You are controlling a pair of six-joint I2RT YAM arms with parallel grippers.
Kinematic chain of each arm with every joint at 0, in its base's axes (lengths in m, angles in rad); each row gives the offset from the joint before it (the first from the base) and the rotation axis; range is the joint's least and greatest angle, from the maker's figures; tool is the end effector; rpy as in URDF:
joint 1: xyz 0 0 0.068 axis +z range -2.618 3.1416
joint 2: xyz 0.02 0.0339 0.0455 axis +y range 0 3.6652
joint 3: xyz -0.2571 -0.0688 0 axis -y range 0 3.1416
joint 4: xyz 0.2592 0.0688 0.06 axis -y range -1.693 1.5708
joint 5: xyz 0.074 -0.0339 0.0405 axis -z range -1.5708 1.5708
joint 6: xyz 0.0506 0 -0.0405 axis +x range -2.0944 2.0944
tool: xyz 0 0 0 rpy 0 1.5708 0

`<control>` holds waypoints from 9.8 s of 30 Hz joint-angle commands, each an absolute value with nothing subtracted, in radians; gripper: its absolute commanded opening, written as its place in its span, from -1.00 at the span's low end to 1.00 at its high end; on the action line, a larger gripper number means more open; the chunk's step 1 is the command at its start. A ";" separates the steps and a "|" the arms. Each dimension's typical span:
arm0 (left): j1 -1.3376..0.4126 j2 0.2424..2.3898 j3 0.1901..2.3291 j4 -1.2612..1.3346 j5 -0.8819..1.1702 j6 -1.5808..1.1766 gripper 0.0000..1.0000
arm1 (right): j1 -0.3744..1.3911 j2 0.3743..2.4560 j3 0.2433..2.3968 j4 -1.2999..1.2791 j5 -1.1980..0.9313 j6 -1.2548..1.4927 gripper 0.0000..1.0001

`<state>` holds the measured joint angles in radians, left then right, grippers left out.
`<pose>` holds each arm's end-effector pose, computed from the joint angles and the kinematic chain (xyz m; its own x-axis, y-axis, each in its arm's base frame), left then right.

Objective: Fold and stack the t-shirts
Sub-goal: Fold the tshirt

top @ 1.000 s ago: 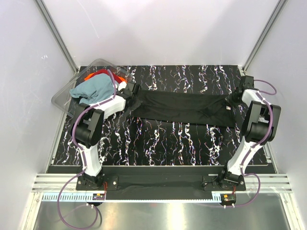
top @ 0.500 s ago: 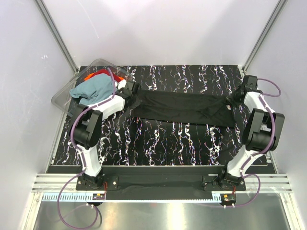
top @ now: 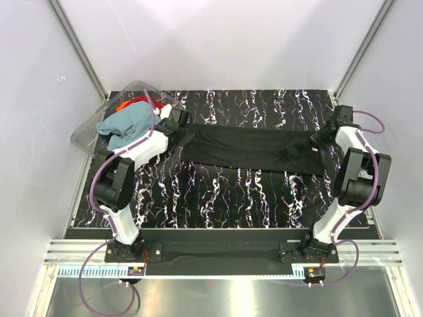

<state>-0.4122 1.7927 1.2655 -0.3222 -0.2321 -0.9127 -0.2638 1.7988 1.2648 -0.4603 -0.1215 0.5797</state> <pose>0.3823 -0.1545 0.1932 -0.6191 -0.5696 -0.5406 -0.3910 0.8206 -0.4169 0.3873 -0.0982 0.1795 -0.5703 0.7173 -0.4004 0.6065 0.6964 0.3836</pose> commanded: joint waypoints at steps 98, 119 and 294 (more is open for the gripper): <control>-0.360 1.954 1.459 -0.509 -0.293 -0.715 -1.00 | -0.259 1.658 1.314 -0.615 -0.054 0.518 -1.00; -0.351 2.088 1.626 -0.583 -0.357 -0.676 -1.00 | -0.259 1.839 1.451 -0.614 -0.100 0.519 -1.00; -0.488 1.256 1.155 -0.592 -0.017 -0.299 0.04 | -0.046 1.827 1.157 -0.295 -0.155 0.828 -0.10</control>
<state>-0.4889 1.2945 1.1511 -0.6338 -0.0067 -0.3103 -0.0566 1.8305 1.1095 -0.3340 -0.1265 0.8013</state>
